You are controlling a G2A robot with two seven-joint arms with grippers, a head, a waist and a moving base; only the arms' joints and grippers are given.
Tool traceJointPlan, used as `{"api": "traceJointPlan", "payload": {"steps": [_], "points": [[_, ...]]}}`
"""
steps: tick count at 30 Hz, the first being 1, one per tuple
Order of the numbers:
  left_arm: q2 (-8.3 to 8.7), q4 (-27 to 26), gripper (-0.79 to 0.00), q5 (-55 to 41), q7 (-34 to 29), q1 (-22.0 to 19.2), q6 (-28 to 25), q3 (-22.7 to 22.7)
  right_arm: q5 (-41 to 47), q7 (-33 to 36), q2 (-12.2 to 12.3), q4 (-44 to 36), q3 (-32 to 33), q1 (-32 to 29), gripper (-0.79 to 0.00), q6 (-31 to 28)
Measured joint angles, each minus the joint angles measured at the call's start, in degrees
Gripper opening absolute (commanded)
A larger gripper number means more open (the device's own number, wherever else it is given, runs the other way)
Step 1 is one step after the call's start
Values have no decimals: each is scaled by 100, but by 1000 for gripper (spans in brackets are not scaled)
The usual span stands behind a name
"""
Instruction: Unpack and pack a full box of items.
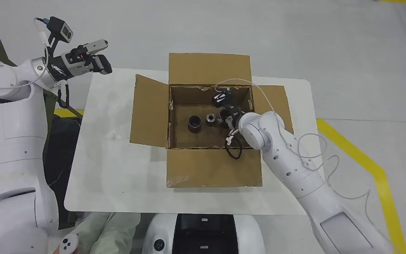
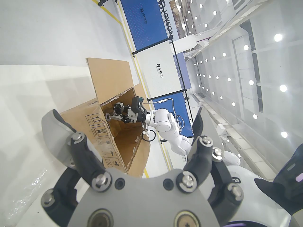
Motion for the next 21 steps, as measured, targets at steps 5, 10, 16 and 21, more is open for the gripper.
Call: {"api": "traceJointPlan", "payload": {"steps": [5,10,16,21], "points": [[0,0,0,0,0,0,0,0,-41,56,-10,-9,21,0,-299,-45],[0,0,0,0,0,0,0,0,-103,86,-7,-130,67,-40,-280,-90],[0,0,0,0,0,0,0,0,-262,39,73,-749,307,-324,-256,-135],[0,0,0,0,0,0,0,0,-426,117,177,-1554,544,-729,-259,-322]]}}
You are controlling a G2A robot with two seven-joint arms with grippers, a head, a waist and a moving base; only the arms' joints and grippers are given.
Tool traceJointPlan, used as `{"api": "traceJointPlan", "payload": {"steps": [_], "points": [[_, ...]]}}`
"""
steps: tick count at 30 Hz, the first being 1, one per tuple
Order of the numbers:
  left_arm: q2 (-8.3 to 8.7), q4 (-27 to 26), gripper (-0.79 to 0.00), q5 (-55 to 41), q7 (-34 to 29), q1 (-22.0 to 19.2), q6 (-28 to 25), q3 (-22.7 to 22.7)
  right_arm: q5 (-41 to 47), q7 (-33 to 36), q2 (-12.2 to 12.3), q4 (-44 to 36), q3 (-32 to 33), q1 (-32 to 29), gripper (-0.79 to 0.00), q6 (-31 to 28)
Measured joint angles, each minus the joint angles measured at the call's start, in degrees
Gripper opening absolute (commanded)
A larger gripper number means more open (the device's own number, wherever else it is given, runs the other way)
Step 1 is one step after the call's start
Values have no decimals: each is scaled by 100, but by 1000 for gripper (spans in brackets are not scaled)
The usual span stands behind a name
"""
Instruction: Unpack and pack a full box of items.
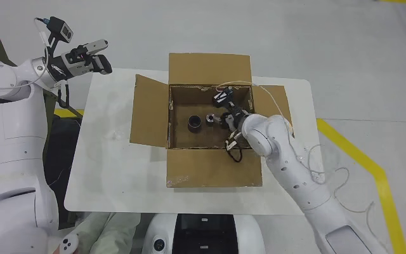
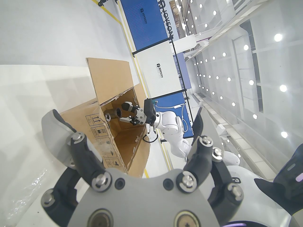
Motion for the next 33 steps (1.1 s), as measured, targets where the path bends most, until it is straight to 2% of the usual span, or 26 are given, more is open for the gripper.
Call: {"api": "traceJointPlan", "payload": {"steps": [8,12,19,25,27,29,33], "points": [[0,0,0,0,0,0,0,0,-11,-127,142,-1125,334,-684,-246,-527],[0,0,0,0,0,0,0,0,182,-243,197,-1345,541,-913,-259,-805],[0,0,0,0,0,0,0,0,631,-476,272,-1566,875,-1180,-219,-1203],[0,0,0,0,0,0,0,0,992,-635,336,-1724,1150,-1379,-139,-1465],[0,0,0,0,0,0,0,0,1091,-671,354,-1771,1229,-1432,-89,-1529],[0,0,0,0,0,0,0,0,1206,-714,375,-1816,1319,-1492,0,-1594],[0,0,0,0,0,0,0,0,1401,-799,408,-1869,1462,-1582,0,-1650]]}}
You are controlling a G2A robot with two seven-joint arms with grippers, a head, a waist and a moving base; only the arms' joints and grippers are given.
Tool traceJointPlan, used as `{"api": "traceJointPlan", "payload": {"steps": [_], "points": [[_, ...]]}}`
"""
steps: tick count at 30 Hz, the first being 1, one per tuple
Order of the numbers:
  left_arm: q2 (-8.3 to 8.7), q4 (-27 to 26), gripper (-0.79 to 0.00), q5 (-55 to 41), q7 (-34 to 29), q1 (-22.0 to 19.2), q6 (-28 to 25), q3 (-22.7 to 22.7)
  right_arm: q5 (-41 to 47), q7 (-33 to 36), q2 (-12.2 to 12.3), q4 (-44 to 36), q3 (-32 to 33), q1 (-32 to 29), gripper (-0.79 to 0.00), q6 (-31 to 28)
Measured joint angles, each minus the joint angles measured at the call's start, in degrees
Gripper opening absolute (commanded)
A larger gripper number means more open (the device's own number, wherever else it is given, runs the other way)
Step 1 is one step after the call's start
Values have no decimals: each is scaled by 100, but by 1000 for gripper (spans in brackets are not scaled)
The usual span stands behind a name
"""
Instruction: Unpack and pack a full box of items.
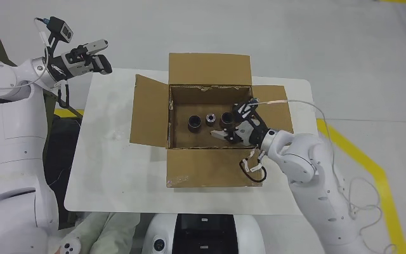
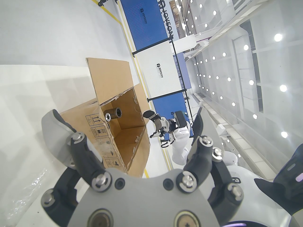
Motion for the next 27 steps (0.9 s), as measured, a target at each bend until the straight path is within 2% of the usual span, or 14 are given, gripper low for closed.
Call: {"api": "traceJointPlan", "payload": {"steps": [5,27], "points": [[0,0,0,0,0,0,0,0,225,-75,24,-3,95,-48,0,-5],[0,0,0,0,0,0,0,0,225,-74,24,-2,94,-47,0,-7]]}}
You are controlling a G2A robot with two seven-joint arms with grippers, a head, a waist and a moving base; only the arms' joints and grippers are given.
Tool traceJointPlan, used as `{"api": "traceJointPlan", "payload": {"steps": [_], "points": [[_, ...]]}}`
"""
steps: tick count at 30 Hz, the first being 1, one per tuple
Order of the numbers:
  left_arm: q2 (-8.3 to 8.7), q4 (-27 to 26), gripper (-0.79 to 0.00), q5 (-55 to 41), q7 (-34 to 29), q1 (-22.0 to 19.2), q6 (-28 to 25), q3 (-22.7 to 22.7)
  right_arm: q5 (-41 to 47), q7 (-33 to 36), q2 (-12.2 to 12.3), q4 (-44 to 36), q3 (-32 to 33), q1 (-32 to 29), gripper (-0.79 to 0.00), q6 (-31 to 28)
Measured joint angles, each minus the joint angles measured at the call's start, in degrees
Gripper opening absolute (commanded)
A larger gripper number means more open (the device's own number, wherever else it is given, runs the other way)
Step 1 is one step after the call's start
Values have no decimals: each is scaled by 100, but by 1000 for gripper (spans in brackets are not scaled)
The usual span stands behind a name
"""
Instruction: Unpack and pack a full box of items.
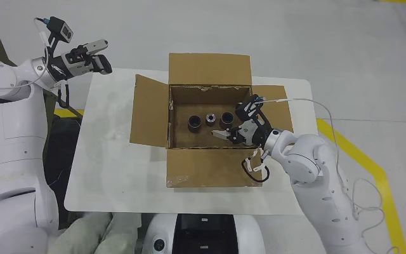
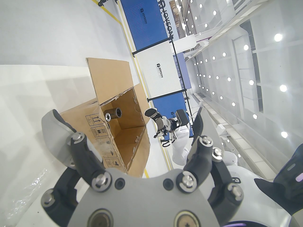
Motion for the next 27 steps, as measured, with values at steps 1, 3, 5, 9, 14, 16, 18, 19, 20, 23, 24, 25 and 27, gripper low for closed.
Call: {"api": "traceJointPlan", "payload": {"steps": [1,3,5,9,14,16,18,19,20,23,24,25,27], "points": [[0,0,0,0,0,0,0,0,0,0,0,0,0,0,0,0],[0,0,0,0,0,0,0,0,0,0,0,0,0,0,0,0],[0,0,0,0,0,0,0,0,0,0,0,0,0,0,0,0],[0,0,0,0,0,0,0,0,0,0,0,0,0,0,0,0],[0,0,0,0,0,0,0,0,0,0,0,0,0,0,0,0],[0,0,0,0,0,0,0,0,0,0,0,0,0,0,0,0],[0,0,0,0,0,0,0,0,0,0,0,0,0,0,0,0],[0,0,0,0,0,0,0,0,0,0,0,0,0,0,0,0],[0,0,0,0,0,0,0,0,0,0,0,0,0,0,0,0],[0,0,0,0,0,0,0,0,0,0,0,0,0,0,0,0],[0,0,0,0,0,0,0,0,0,0,0,0,0,0,0,0],[0,0,0,0,0,0,0,0,0,0,0,0,0,0,0,0],[0,0,0,0,0,0,0,0,54,-54,-3,12,28,-33,0,16]]}}
